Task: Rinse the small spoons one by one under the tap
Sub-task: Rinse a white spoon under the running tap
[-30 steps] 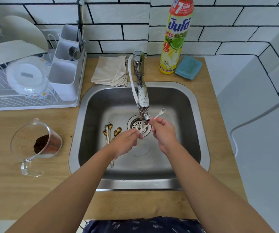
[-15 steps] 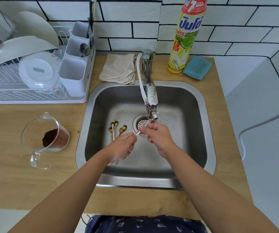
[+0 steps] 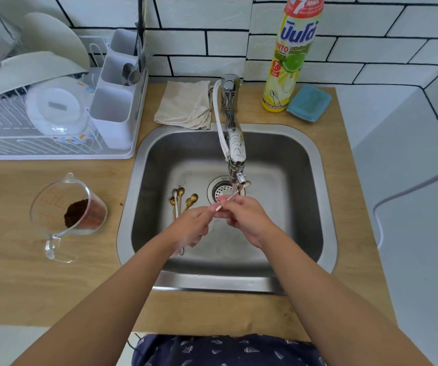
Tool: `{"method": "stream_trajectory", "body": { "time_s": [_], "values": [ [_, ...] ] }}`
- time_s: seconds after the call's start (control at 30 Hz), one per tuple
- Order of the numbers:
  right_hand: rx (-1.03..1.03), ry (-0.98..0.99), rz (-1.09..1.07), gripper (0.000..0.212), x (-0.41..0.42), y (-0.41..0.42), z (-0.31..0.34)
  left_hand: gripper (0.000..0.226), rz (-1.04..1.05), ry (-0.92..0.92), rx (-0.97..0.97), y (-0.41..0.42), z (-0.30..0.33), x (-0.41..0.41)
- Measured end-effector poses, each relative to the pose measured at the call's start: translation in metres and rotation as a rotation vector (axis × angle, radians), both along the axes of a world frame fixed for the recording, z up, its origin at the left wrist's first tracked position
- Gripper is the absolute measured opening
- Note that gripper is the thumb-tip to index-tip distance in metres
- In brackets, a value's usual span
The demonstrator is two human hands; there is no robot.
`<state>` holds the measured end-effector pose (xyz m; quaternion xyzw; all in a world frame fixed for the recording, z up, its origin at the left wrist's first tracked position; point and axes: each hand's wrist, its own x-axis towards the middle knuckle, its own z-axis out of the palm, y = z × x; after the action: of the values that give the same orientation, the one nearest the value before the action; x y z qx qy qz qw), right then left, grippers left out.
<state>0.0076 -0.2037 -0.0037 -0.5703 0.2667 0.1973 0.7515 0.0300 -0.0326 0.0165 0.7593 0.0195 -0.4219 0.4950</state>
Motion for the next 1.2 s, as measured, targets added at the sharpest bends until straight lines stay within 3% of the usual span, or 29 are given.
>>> {"method": "stream_trajectory", "body": {
  "time_s": [0.17, 0.3, 0.43, 0.57, 0.7, 0.8, 0.9, 0.97, 1.1, 1.2],
  "values": [
    [-0.059, -0.006, -0.272, 0.018, 0.0, -0.002, 0.004, 0.04, -0.09, -0.166, 0.111, -0.003, 0.0, -0.002],
    [-0.108, -0.041, -0.05, 0.013, -0.009, 0.01, 0.005, 0.041, -0.139, -0.259, 0.16, -0.002, 0.003, 0.0],
    [-0.121, -0.024, -0.259, 0.027, 0.003, -0.007, 0.007, 0.044, -0.15, -0.251, 0.156, 0.001, 0.004, 0.0],
    [-0.23, -0.045, -0.048, 0.025, 0.0, 0.0, 0.005, 0.043, -0.161, -0.288, 0.178, 0.002, 0.002, -0.001],
    [-0.128, 0.022, -0.096, 0.02, 0.006, -0.008, 0.006, 0.038, -0.254, -0.413, 0.244, 0.003, 0.003, -0.002],
    [0.033, 0.062, -0.12, 0.015, 0.004, -0.002, 0.006, 0.039, -0.195, -0.259, 0.138, 0.0, 0.006, 0.0],
    [0.027, 0.049, -0.025, 0.015, 0.0, 0.003, 0.004, 0.044, -0.124, -0.071, 0.021, 0.001, 0.009, -0.001],
    [-0.052, 0.026, -0.034, 0.017, 0.002, -0.004, 0.004, 0.042, -0.152, -0.103, 0.048, 0.003, 0.007, -0.001],
    [-0.082, -0.006, -0.255, 0.019, 0.007, -0.013, 0.0, 0.042, -0.212, -0.237, 0.138, 0.001, 0.006, -0.004],
    [-0.145, -0.039, -0.052, 0.002, -0.002, -0.002, 0.001, 0.04, -0.232, -0.302, 0.176, 0.001, 0.006, -0.006]
  ]
}}
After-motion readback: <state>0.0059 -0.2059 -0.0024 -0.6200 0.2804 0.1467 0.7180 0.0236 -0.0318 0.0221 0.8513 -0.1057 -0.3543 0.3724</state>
